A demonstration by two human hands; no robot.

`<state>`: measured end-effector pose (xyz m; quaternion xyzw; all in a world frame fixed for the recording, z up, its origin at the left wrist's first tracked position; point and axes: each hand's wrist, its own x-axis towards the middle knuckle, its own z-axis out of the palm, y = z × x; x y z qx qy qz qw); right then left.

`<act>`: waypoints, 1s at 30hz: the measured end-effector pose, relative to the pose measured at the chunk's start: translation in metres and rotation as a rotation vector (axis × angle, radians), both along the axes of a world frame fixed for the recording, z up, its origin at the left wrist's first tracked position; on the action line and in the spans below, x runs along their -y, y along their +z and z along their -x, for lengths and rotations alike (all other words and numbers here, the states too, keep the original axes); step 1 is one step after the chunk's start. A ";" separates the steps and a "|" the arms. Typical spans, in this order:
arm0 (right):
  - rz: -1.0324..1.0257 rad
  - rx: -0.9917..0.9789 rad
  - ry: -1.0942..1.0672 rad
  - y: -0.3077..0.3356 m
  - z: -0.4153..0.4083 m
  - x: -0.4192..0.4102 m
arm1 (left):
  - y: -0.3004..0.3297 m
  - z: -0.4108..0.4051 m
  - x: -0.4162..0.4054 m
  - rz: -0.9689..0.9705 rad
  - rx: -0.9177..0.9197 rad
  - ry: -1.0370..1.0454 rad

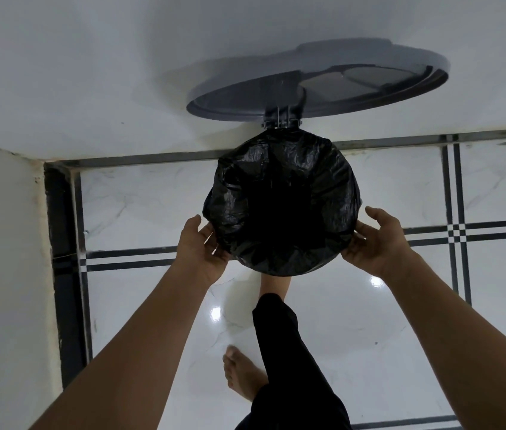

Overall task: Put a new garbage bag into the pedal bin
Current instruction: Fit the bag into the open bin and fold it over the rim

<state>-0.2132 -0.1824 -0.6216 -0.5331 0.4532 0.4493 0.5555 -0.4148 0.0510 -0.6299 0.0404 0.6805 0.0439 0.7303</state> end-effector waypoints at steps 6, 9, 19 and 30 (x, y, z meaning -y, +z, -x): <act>0.017 -0.001 0.061 -0.004 0.001 -0.005 | 0.002 0.005 -0.003 0.085 0.014 -0.046; 0.076 0.019 0.095 0.000 0.003 -0.011 | 0.002 0.007 -0.004 0.072 -0.016 -0.029; 0.530 1.248 0.985 0.013 -0.019 -0.071 | 0.020 -0.063 -0.030 -1.146 -0.210 -0.954; 0.322 0.591 1.198 -0.002 -0.098 -0.115 | 0.020 -0.098 -0.064 -0.452 -0.137 -0.836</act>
